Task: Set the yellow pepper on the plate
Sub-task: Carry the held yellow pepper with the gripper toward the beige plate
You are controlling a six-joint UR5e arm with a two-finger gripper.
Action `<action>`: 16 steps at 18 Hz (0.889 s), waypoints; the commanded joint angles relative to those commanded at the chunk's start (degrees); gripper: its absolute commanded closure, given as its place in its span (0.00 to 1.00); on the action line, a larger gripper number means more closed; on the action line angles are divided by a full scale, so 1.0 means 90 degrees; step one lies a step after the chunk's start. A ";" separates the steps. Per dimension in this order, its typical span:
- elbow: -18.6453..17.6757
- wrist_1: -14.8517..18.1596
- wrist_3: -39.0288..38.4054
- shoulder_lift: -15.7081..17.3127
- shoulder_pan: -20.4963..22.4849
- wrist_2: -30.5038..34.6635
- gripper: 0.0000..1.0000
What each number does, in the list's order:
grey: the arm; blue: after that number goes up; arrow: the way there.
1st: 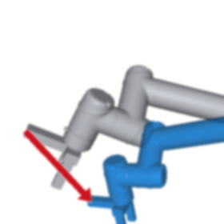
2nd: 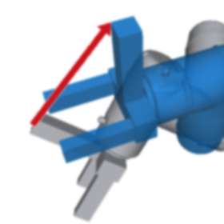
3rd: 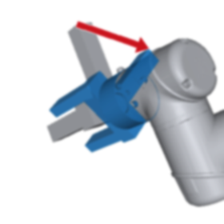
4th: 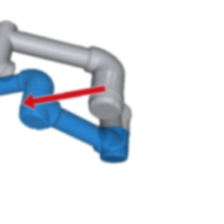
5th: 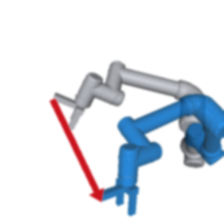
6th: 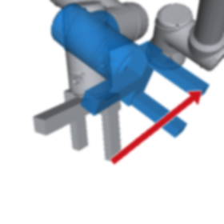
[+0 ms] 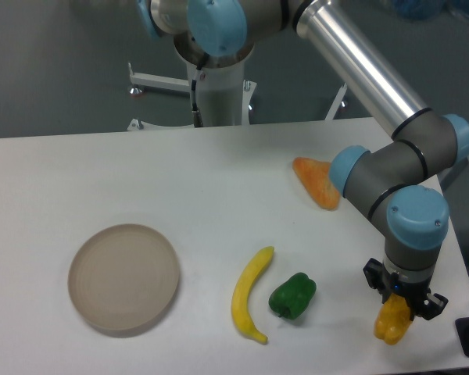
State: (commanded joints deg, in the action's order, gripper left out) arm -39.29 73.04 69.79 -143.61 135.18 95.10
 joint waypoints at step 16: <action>-0.1756 0.0840 -0.1588 0.1766 -0.1063 -0.0127 0.61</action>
State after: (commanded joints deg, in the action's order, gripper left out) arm -55.09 80.60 55.49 -127.72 125.61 93.96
